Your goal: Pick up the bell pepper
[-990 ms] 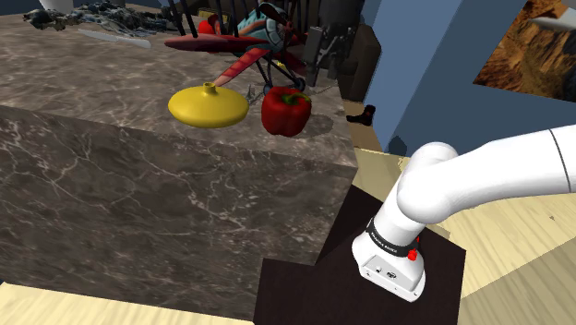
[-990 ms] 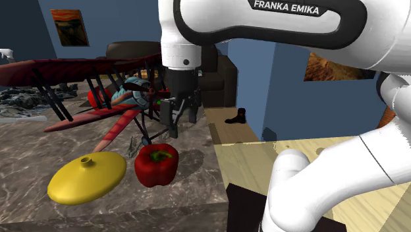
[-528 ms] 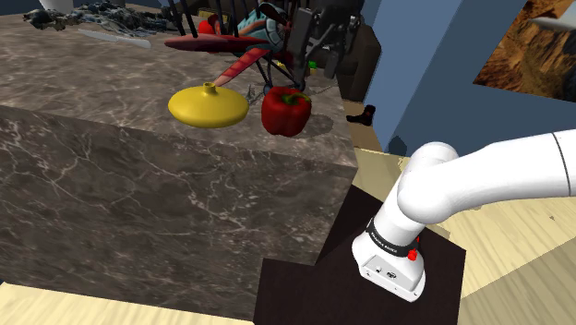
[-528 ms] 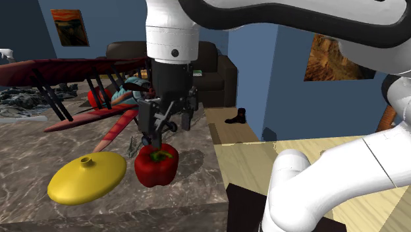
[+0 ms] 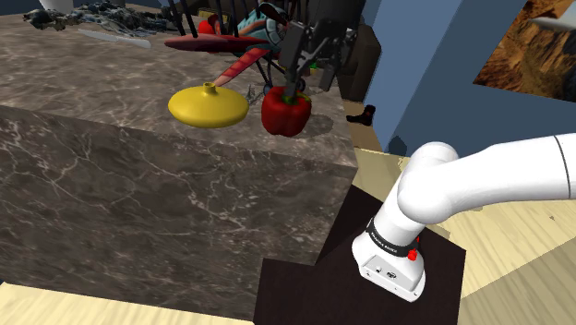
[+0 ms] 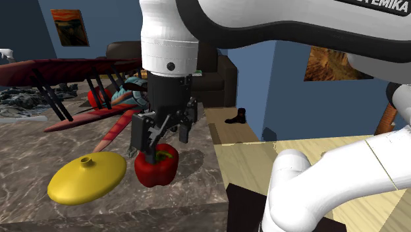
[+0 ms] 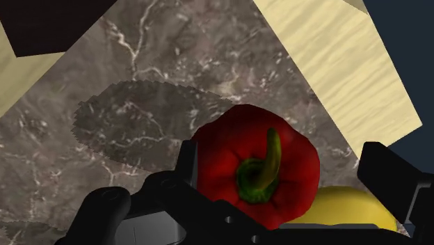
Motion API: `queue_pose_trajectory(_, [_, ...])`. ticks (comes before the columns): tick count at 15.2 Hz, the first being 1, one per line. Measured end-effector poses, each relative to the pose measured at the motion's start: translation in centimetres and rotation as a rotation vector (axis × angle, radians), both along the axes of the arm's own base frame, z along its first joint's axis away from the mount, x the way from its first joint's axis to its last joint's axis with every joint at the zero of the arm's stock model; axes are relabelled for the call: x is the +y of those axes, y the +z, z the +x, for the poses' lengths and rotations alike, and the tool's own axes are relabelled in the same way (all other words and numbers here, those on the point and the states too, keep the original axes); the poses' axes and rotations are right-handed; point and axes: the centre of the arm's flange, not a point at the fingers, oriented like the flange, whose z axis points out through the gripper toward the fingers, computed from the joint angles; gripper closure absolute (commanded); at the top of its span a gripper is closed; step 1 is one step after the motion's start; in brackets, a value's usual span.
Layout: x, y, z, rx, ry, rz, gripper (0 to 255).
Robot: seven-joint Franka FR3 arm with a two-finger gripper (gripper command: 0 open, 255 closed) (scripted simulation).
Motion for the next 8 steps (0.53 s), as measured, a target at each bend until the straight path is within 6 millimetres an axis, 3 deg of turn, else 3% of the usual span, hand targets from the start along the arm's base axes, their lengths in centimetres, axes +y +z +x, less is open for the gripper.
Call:
queue_pose_trajectory(2, [0.00, -0.96, 0.03, 0.000, 0.000, 0.000, 0])
queue_pose_trajectory(3, [0.01, -1.17, 0.00, 0.000, 0.000, 0.000, 255])
queue_pose_trajectory(8, [0.04, -1.31, -0.04, -0.002, 0.000, 0.000, 255])
